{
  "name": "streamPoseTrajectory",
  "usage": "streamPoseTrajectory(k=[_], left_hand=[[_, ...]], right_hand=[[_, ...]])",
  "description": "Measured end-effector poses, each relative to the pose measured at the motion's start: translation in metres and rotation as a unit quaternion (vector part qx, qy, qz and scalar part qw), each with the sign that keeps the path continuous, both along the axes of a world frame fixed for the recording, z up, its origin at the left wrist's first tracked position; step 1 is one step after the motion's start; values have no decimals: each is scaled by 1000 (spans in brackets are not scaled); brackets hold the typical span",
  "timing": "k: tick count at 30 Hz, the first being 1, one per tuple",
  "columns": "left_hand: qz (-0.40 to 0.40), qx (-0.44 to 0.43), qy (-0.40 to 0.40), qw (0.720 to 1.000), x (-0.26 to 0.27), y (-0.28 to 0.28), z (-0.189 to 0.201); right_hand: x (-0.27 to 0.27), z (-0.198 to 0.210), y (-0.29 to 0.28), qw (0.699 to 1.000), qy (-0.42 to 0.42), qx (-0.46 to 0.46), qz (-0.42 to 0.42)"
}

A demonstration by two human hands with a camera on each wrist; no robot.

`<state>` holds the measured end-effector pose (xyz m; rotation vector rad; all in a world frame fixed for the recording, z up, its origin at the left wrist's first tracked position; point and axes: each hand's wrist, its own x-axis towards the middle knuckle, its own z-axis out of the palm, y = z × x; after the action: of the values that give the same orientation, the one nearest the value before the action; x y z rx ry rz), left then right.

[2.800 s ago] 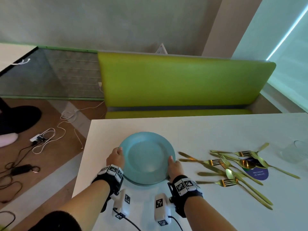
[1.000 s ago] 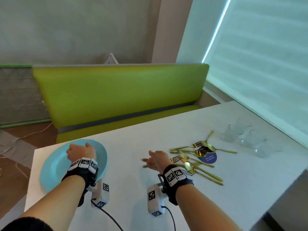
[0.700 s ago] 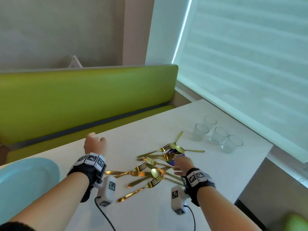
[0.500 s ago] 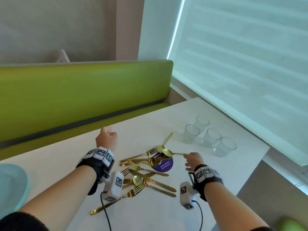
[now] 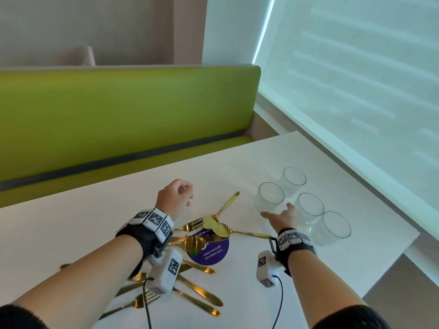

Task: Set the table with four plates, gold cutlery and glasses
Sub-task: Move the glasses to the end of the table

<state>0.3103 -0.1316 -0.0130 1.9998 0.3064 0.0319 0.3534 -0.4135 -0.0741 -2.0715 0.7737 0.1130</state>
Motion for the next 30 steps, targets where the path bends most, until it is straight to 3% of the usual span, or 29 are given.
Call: streamPoseTrajectory(k=[8,17,21,24,27,30], left_hand=[[29,-12,-17,999,17,-11,-8],[-17,-12,19,1000,25,-36,-11],[-67,26,54,996,26,-48,-10],[-154,60,91,982,25,-60,-12],[-230,65,112,964,25,-76,-19],[-270,51,114,955,24,-94,-21]], right_hand=[[19,-25,-2,998,-56,12,-8],[27,-34,1,996,-79,-30,23],[22,-29,4,994,-97,-39,29],[12,-17,10,990,-105,-27,94],[-2,4,18,976,-115,12,187],[-16,18,24,965,-117,98,212]])
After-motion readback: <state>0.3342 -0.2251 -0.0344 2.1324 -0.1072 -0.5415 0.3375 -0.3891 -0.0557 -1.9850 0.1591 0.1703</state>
